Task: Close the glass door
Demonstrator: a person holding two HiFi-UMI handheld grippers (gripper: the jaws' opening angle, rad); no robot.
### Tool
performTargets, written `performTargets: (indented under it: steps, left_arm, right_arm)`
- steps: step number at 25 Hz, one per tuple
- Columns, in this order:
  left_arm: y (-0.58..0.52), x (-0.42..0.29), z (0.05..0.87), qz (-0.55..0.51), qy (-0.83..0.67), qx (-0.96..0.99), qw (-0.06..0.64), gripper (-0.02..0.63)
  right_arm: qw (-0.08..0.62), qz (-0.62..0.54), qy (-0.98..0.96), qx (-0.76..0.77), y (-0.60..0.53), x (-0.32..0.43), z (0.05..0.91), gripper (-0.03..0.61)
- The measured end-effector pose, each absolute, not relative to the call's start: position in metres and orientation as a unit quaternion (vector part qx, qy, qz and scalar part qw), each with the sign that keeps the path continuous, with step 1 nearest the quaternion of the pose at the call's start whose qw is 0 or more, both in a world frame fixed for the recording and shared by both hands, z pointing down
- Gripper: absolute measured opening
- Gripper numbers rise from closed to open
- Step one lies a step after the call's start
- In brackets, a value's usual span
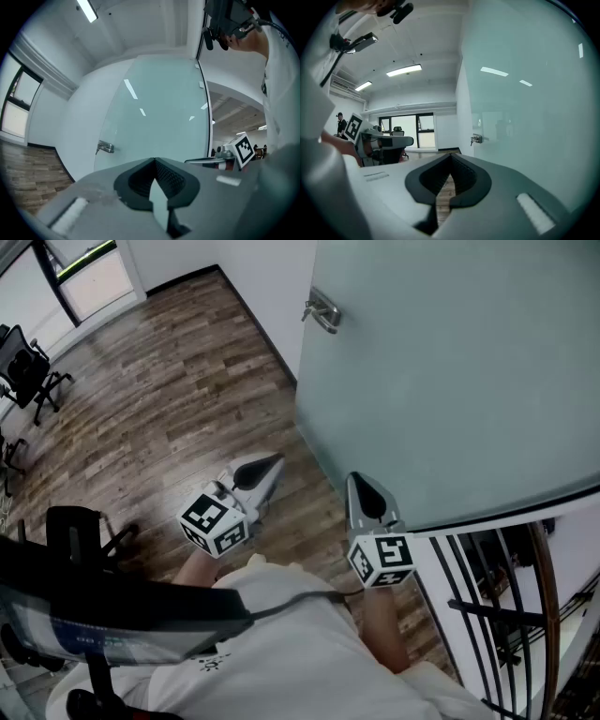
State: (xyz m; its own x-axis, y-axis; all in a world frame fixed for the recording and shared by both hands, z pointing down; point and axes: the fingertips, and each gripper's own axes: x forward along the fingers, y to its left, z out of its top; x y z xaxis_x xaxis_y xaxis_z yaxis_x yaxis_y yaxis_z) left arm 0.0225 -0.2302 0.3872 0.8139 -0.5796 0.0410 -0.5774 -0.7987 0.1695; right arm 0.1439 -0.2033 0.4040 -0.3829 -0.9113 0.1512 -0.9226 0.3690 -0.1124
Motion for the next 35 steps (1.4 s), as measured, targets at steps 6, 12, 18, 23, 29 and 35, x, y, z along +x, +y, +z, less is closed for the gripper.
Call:
performTargets:
  steps: [6, 12, 18, 23, 29, 35]
  left_arm:
    - [-0.221, 0.036, 0.387, -0.006, -0.308, 0.948, 0.084, 0.005]
    - [-0.211, 0.051, 0.39, -0.004, -0.314, 0.945, 0.088, 0.006]
    - [-0.197, 0.06, 0.4, -0.002, -0.331, 0.939, 0.095, 0.005]
    - [-0.196, 0.064, 0.409, 0.009, -0.336, 0.936, 0.104, 0.005]
    - [-0.216, 0.066, 0.404, 0.003, -0.321, 0.941, 0.106, 0.005]
    - [-0.258, 0.065, 0.405, 0.008, -0.312, 0.945, 0.097, 0.005]
  right_arm:
    - [0.035, 0.087, -0.829, 0.551, -0.193, 0.158, 0.406, 0.009]
    - [0.026, 0.1, -0.838, 0.535, -0.184, 0.172, 0.409, 0.009]
    - [0.029, 0.117, -0.847, 0.518, -0.173, 0.186, 0.426, 0.009]
    - [0.036, 0.114, -0.85, 0.513, -0.175, 0.193, 0.435, 0.009]
    - [0.047, 0.115, -0.855, 0.504, -0.194, 0.187, 0.437, 0.009]
    - [0.042, 0.122, -0.852, 0.508, -0.23, 0.179, 0.436, 0.009]
